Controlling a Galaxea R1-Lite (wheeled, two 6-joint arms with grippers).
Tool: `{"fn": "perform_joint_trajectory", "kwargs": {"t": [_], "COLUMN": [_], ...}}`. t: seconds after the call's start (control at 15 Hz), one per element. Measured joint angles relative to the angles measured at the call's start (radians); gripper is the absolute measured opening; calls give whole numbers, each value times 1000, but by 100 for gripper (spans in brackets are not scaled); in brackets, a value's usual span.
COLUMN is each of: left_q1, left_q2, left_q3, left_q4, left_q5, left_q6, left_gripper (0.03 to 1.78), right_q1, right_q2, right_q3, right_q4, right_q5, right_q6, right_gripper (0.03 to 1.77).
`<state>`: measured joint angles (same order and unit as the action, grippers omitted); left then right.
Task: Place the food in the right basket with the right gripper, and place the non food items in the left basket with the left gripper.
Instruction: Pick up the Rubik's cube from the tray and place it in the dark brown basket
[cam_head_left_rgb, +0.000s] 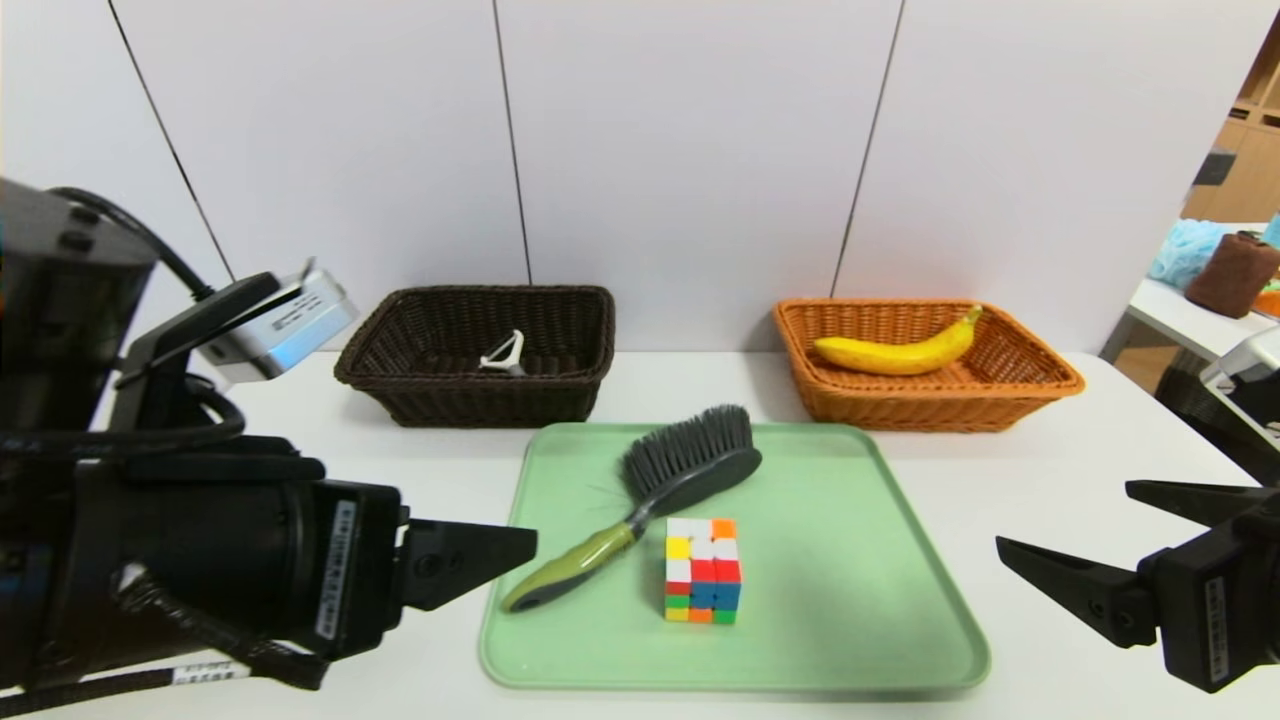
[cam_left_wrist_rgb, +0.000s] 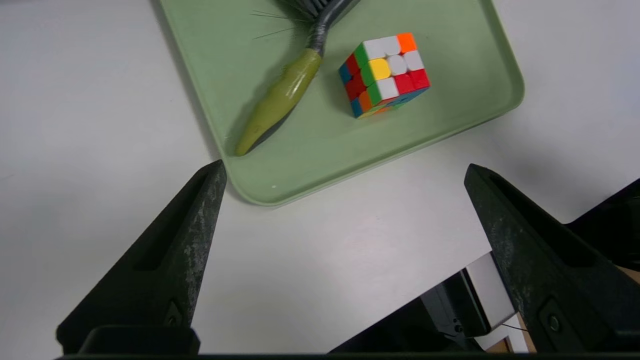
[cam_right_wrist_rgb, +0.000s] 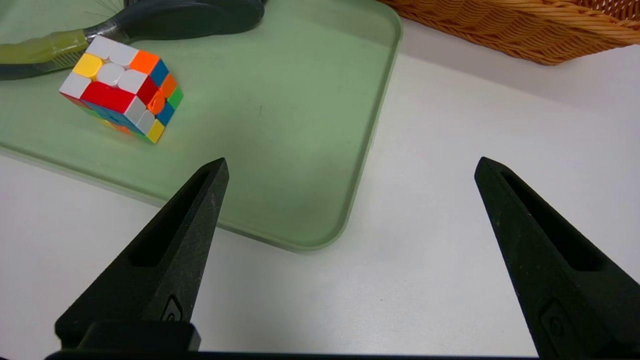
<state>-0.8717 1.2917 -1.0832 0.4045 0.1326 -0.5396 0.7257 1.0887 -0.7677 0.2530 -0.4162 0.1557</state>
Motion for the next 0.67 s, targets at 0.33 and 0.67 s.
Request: {"fn": "perform_joint_trajectory", "kwargs": {"t": [0.33,0.67], "left_q1": [-124,-158], "left_q2": [266,504], "left_q3": [-341,-595], "left_q4": [273,480], "left_q5": [34,36], "left_q6": [-184,-274], "left_gripper": [169,169], "right_q1": [0,0], "right_q2": [0,-1], "right_q3": [1,2], "right_q4": [0,-1], "right_q5": [-2,-1], "right_q6": [1,8], "right_gripper": [169,169]}}
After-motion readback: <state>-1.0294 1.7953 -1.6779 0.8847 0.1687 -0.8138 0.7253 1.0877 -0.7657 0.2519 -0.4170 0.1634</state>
